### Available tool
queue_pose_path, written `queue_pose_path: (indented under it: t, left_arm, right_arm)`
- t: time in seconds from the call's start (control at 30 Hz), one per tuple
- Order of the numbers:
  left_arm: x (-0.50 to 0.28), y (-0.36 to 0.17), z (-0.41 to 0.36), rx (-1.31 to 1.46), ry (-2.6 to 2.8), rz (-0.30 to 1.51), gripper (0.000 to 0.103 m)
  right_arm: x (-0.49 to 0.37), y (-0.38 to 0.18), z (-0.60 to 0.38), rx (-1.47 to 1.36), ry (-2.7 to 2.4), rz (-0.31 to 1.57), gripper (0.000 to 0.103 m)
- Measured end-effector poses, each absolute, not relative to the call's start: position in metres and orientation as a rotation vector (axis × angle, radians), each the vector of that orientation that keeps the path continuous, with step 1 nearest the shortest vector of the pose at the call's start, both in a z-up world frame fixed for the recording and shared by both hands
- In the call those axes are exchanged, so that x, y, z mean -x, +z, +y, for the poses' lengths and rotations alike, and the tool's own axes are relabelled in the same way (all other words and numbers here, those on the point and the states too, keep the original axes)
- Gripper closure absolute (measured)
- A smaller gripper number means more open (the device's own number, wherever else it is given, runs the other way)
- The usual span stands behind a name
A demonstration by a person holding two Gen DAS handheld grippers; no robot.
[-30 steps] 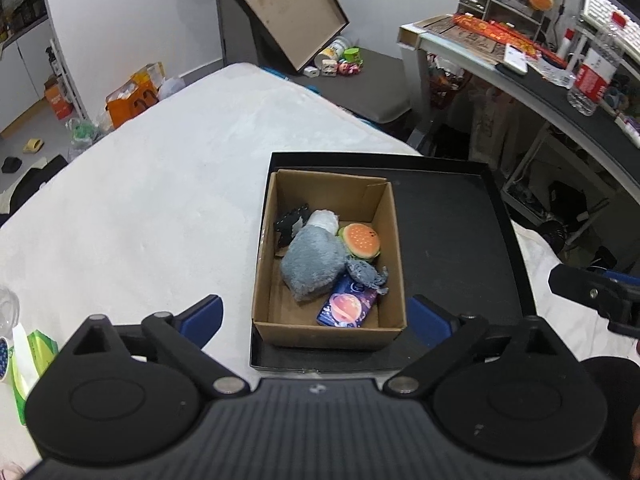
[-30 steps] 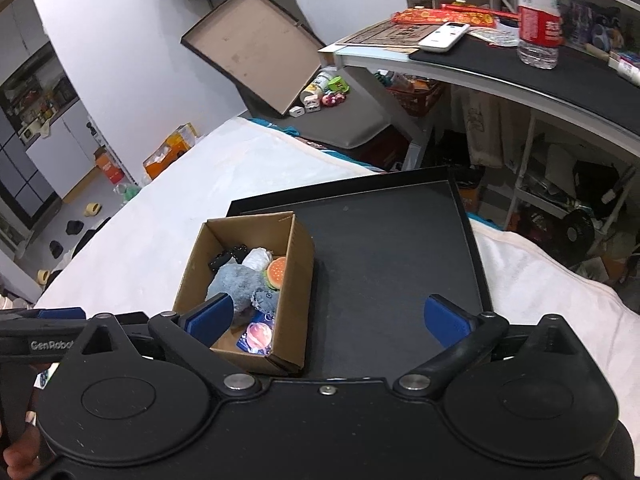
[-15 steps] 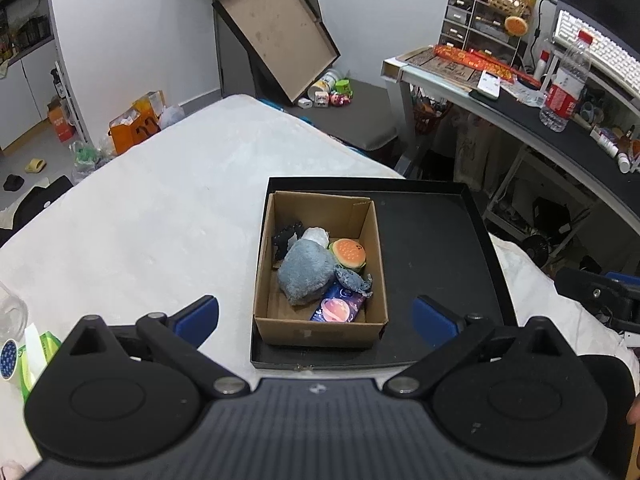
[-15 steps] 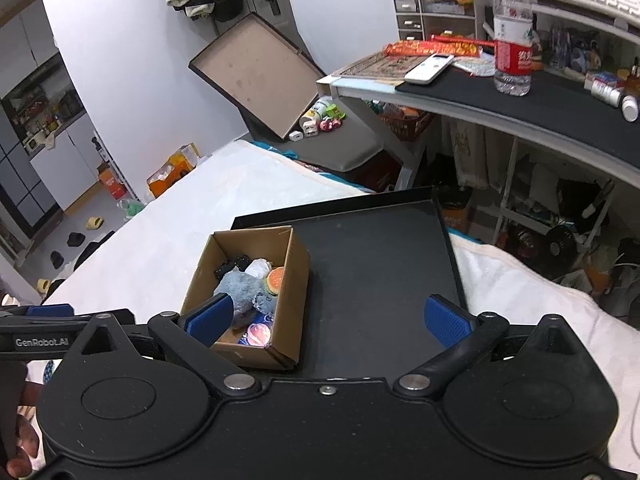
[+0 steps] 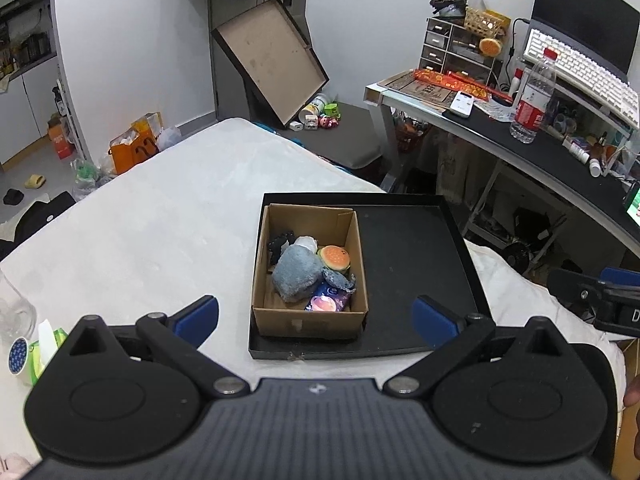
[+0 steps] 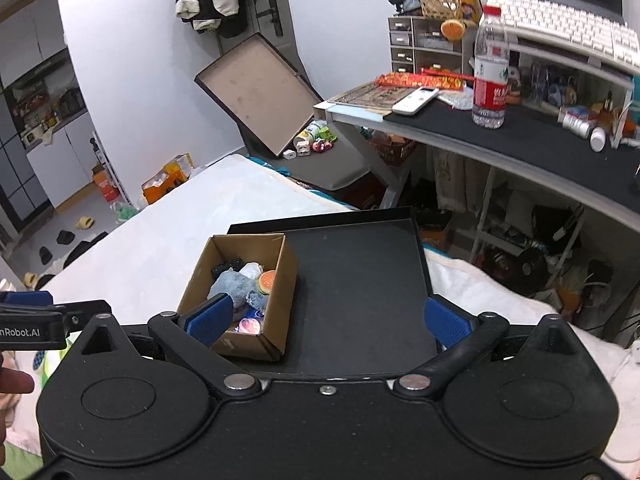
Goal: Organize soft objects
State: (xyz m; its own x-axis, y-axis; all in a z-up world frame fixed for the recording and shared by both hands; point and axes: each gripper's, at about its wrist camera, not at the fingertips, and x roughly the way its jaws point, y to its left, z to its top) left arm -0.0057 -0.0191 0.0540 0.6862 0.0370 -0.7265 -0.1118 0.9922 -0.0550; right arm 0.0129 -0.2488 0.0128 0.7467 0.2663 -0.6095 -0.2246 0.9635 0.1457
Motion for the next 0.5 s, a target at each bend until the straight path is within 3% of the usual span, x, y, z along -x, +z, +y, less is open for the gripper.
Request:
queue_pose_path:
  t: [0.5]
  left_arm:
    - [0.042,0.060,-0.022,0.099,0.085,0.773,0.001]
  right_arm:
    - [0.027,0.026,-0.251,-0.034,0.291,0.606,0.000]
